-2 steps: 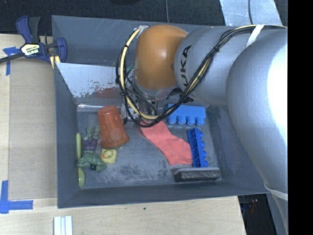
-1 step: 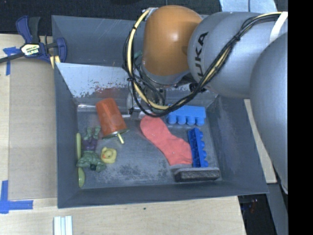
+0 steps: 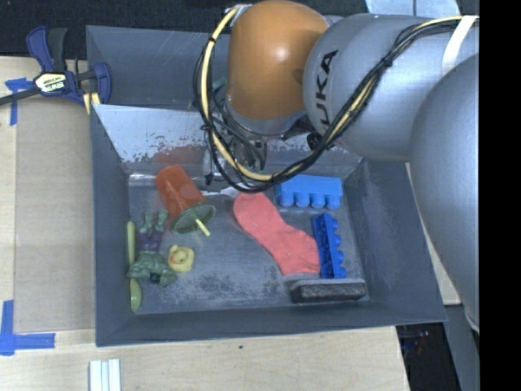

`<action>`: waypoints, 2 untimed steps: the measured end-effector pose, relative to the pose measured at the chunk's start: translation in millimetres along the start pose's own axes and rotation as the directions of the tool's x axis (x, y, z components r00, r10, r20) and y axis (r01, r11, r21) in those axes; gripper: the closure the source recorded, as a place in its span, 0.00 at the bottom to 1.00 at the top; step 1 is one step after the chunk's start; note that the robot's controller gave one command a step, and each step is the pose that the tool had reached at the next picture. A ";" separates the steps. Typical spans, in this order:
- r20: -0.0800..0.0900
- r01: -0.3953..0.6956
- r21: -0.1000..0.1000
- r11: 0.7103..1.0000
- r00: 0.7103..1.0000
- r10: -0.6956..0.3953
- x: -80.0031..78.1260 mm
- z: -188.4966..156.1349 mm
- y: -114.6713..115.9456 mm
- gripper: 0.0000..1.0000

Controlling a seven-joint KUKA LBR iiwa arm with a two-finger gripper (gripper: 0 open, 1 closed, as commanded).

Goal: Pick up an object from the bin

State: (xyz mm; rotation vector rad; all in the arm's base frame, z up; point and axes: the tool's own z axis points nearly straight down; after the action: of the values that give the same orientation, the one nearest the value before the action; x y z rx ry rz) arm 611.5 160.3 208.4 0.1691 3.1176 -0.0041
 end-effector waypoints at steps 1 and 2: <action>0.005 0.088 0.000 0.996 0.996 -0.088 14.2 63.6 53.6 1.00; 0.009 -0.017 -0.002 1.000 1.000 0.017 78.8 114.9 26.9 1.00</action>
Offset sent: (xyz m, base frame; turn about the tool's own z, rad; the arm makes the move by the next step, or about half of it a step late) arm -0.0825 0.0309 -0.1253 0.0249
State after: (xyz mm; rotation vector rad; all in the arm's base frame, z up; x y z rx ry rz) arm 538.3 195.2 91.9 0.1949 3.1070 -0.0012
